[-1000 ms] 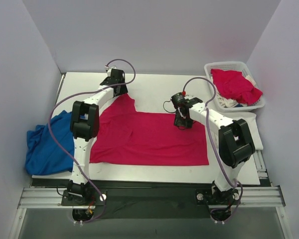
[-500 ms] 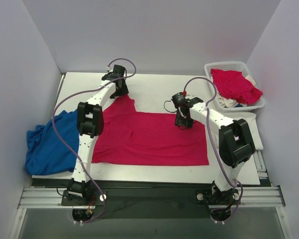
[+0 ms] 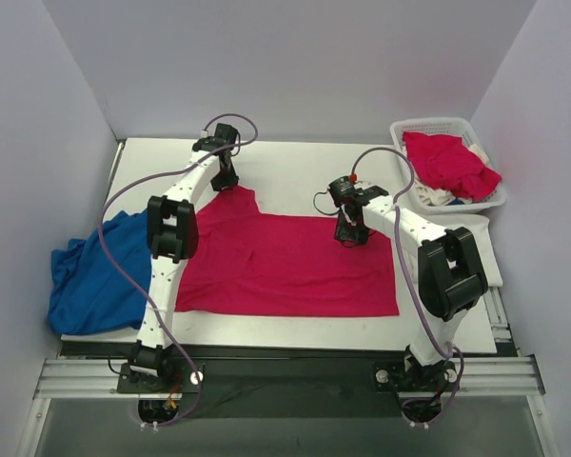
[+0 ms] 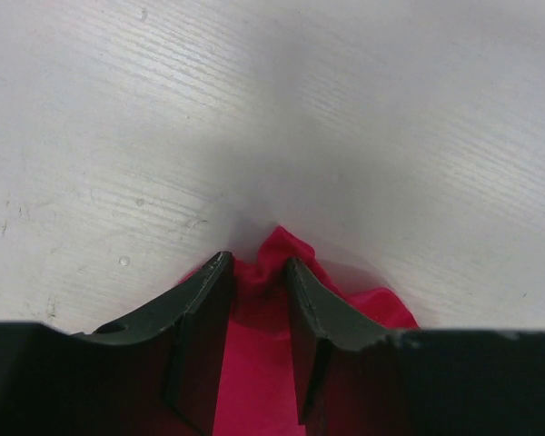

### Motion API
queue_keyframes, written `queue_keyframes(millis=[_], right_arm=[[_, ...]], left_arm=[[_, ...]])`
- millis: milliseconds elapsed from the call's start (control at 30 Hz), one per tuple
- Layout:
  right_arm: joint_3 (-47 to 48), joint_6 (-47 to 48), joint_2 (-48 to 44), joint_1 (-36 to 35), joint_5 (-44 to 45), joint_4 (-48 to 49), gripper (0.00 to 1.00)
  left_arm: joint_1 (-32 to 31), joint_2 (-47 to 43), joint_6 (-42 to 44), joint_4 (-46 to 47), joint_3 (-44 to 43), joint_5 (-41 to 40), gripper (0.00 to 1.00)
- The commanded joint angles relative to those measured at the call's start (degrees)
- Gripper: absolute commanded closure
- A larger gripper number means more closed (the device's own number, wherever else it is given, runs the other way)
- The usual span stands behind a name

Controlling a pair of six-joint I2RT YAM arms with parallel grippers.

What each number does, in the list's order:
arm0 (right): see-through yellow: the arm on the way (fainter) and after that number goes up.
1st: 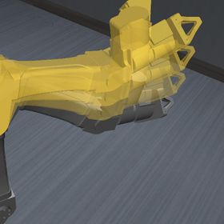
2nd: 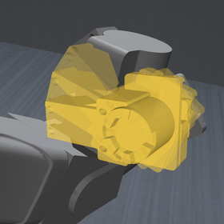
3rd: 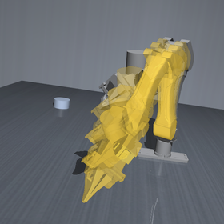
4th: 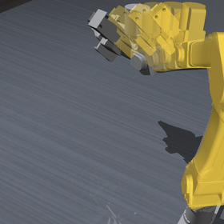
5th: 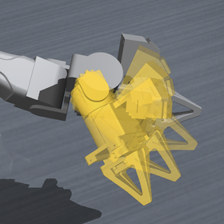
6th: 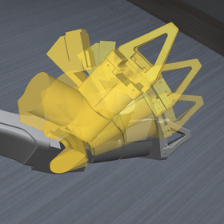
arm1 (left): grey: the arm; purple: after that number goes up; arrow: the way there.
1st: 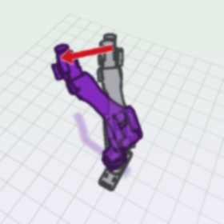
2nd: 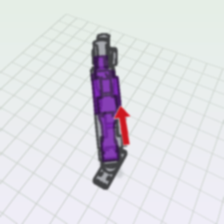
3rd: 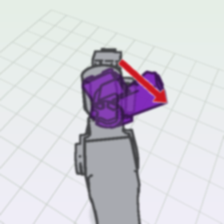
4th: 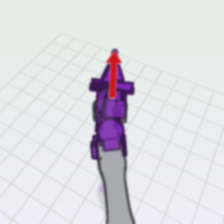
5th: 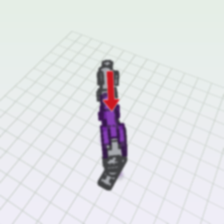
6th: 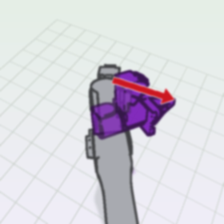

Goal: Fold and stack the t-shirts
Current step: Grap the side of the flattened tshirt furthest away from the robot with both arms

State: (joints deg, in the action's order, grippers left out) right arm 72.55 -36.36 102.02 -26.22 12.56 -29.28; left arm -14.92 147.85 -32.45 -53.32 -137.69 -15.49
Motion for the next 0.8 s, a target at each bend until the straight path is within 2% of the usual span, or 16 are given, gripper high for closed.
queue_keyframes(millis=[0, 67, 233, 400, 500, 633, 767], right_arm=[[1.10, -0.91, -1.21, 0.20, 0.89, -2.28, 0.67], [0.84, -0.82, -1.47, 0.20, 1.15, -2.45, 0.67], [0.83, -0.56, -1.47, 0.20, 1.42, -2.63, 0.67], [1.19, -0.64, -1.21, 0.20, 1.15, -2.80, 0.68], [1.19, -0.64, -1.21, 0.29, 1.50, -2.72, 0.68], [1.19, -0.56, -1.47, 0.20, 1.86, -2.80, 0.68], [1.01, -0.56, -1.56, 0.29, 1.95, -2.89, 0.68]], left_arm=[[0.85, -4.06, 0.63, 1.46, -0.04, 0.89, 0.60], [1.12, -4.06, 1.07, 2.25, -0.12, 1.25, 0.65], [1.38, -4.85, 2.03, 3.92, 0.31, 2.48, 0.85], [1.47, -8.80, 3.26, 7.60, 3.21, 2.56, 0.85], [1.47, -10.21, 4.14, 8.49, 3.22, 2.48, 0.80], [1.38, -10.83, 4.67, 8.41, 2.51, 2.74, 0.80], [1.38, -12.84, 4.76, 9.54, 6.10, 3.62, 0.80]])
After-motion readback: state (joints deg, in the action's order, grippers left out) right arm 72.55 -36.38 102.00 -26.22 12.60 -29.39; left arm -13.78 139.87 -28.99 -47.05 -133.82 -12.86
